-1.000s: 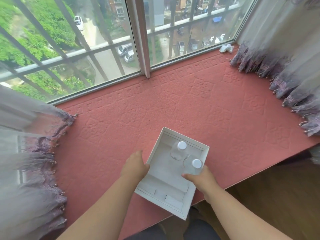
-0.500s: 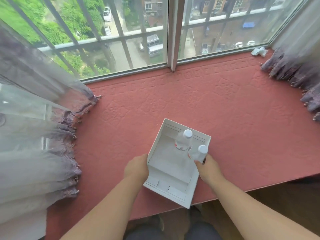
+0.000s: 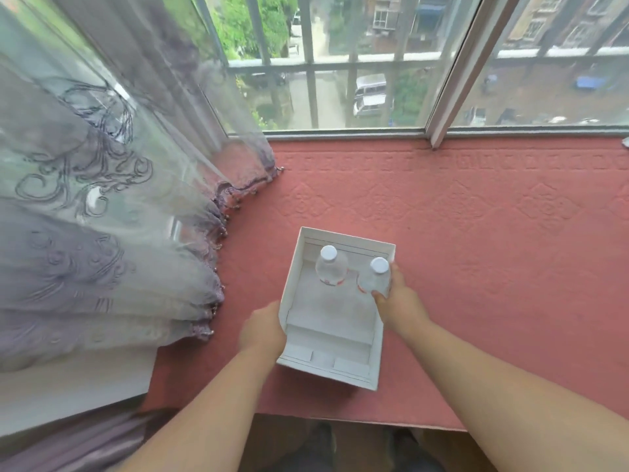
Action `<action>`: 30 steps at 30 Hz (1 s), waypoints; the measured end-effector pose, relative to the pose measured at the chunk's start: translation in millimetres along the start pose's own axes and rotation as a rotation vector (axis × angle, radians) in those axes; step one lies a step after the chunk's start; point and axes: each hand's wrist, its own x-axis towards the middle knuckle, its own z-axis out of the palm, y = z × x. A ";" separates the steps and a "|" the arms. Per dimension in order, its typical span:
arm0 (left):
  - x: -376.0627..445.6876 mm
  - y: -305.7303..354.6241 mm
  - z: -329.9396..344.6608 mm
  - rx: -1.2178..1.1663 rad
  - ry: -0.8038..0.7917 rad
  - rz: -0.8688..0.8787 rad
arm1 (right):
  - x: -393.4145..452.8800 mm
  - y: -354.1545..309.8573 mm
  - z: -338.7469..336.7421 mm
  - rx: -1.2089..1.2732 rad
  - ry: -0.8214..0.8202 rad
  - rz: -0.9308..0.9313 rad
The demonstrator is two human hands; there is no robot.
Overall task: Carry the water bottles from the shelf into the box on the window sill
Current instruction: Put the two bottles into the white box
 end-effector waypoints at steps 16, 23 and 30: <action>20.5 -9.4 -10.1 -0.053 0.392 0.107 | 21.6 -39.2 21.7 -0.026 -0.021 -0.196; 53.5 20.8 -22.5 -0.377 0.271 0.206 | 21.9 -34.9 24.1 -0.022 0.044 -0.189; 72.2 45.0 -31.0 -0.464 0.319 0.138 | 16.9 -42.0 16.1 -0.239 0.072 -0.254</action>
